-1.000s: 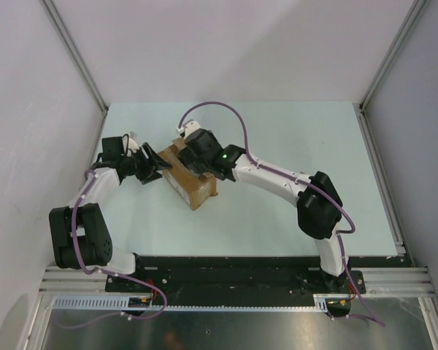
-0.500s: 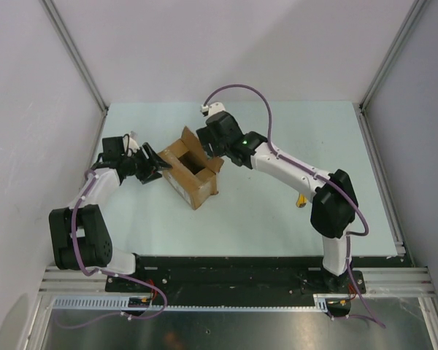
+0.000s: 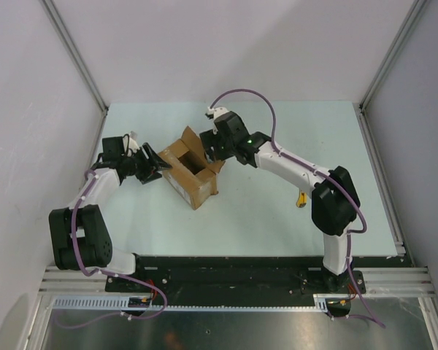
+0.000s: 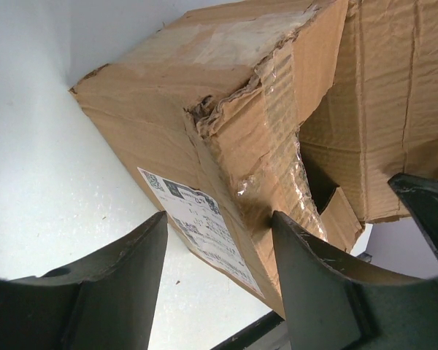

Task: Unpack the express box

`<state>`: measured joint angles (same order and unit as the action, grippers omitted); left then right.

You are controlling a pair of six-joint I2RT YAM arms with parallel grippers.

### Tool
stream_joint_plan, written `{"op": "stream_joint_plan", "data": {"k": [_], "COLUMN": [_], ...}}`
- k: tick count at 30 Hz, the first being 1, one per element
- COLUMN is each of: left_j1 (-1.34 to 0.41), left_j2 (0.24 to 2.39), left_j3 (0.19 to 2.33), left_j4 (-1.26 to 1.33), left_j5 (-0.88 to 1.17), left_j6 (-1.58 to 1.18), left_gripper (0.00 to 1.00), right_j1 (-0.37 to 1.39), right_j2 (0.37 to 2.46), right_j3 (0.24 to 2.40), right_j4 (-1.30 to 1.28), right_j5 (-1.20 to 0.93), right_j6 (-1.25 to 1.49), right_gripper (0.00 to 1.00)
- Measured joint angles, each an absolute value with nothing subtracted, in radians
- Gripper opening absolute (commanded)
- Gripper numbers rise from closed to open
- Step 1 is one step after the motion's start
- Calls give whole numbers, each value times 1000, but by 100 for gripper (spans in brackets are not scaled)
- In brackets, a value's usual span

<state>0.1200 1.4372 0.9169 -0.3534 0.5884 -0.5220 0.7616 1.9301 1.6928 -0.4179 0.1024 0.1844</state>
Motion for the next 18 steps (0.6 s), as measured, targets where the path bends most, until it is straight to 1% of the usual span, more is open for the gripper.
{"op": "stream_joint_plan", "data": {"k": [1,4,7,8,11,12,15,18], "left_j1": [120,120,120,120,120,120,120,120], "left_j2": [1437,1437,1437,1437,1437,1437,1437,1437], "left_j3": [917,917,917,917,917,917,918,918], "left_j4": [-354,-354,-354,-354,-354,-354,-354,-354], "left_j5": [588,589,591,591,591,591,591,591], "left_j6": [-522,-522,-522,-522,-521,-521,-517,-514], "left_gripper": [63,64,64,64,64,64,64,64], "right_j1": [764,768,771,771,766,764,759,757], "right_j2": [1934,1954,1980,1984,1988,1988,1987,1984], "right_j3": [1693,1692,1687,1682,1664,1664,1670,1700], "right_j4": [-413,-405,-402,-402,-406,-406,-408,-421], "right_j5": [84,32,-17,-22,-35,-35,-35,-31], "right_j6": [188,194,208,210,224,228,229,220], "right_gripper": [69,65,65,66,75,80,85,86]}}
